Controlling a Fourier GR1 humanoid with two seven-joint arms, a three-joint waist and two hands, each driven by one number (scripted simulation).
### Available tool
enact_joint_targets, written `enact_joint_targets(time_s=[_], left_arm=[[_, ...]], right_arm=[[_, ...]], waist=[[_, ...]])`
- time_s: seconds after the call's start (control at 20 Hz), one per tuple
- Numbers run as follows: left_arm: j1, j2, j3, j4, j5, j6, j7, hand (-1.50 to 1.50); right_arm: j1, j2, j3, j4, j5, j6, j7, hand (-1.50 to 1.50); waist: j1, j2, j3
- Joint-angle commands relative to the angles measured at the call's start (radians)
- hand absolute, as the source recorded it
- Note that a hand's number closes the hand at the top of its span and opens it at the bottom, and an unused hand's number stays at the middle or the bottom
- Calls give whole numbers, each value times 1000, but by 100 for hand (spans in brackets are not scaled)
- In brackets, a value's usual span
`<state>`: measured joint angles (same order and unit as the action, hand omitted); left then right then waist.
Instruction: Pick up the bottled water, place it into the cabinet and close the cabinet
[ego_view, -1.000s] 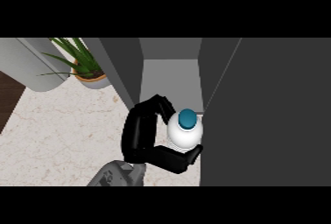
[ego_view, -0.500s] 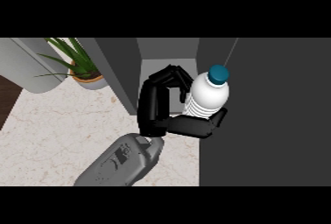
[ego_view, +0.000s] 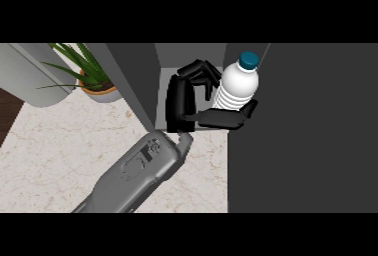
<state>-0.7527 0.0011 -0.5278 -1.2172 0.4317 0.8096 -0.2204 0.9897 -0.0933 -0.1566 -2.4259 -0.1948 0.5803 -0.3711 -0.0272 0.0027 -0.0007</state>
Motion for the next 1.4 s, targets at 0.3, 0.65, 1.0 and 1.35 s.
enact_joint_targets(time_s=[0.3, 0.65, 1.0, 1.35], left_arm=[[-110, -1, 76, 276, 15, -35, -56, 150], [-149, -1, 218, 464, 114, -153, -213, 150], [-252, 10, 228, 652, 84, -148, -294, 150], [-357, -1, 187, 837, 30, -142, -281, -150]], right_arm=[[-4, -27, -79, -61, -194, 19, 57, -150], [-20, -2, -39, -74, -152, 26, 60, -150], [-8, -25, -85, -59, -198, 60, 43, -150], [-41, -11, -44, -57, -163, 41, 79, -150]], waist=[[0, 5, 0], [-11, 12, -1], [-20, 8, 0], [-25, 12, 0]])
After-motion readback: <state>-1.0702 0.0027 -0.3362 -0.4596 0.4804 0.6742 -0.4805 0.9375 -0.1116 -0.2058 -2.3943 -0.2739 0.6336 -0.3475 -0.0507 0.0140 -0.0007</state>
